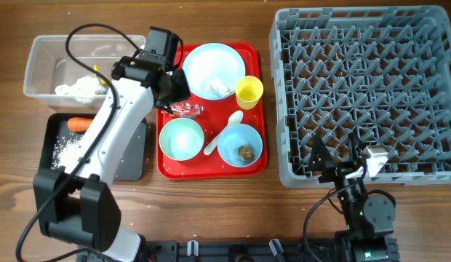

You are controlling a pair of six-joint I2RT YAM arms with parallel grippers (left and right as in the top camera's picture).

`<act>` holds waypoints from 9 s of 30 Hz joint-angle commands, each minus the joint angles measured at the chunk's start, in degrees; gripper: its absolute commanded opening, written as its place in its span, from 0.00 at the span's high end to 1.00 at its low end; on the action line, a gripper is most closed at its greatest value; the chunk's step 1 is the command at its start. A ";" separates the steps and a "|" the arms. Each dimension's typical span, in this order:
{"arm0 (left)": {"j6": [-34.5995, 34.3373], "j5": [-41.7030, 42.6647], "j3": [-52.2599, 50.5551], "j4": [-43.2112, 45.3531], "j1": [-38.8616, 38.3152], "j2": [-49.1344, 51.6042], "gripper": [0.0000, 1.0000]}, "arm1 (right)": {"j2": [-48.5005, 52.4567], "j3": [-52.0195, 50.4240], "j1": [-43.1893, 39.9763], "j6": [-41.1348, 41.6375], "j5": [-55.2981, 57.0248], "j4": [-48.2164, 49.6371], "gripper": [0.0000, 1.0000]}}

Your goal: Sort waste into correct bins and load items into the dishwasher rack

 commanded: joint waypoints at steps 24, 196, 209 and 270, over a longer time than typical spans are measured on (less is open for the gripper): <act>-12.70 -3.15 -5.29 9.05 -0.17 12.59 0.44 | -0.35 -0.07 0.17 -0.42 0.57 0.17 0.00; -0.28 -11.69 -1.05 22.73 11.28 -9.20 0.96 | -0.35 -0.07 0.17 -0.42 0.57 0.17 0.00; -0.26 -11.74 -1.05 27.98 27.71 4.61 0.96 | -0.35 -0.07 0.17 -0.42 0.57 0.17 0.00; 4.02 1.62 -2.47 -2.08 -29.03 -1.51 0.43 | -0.35 -0.07 0.17 -0.42 0.57 0.17 0.00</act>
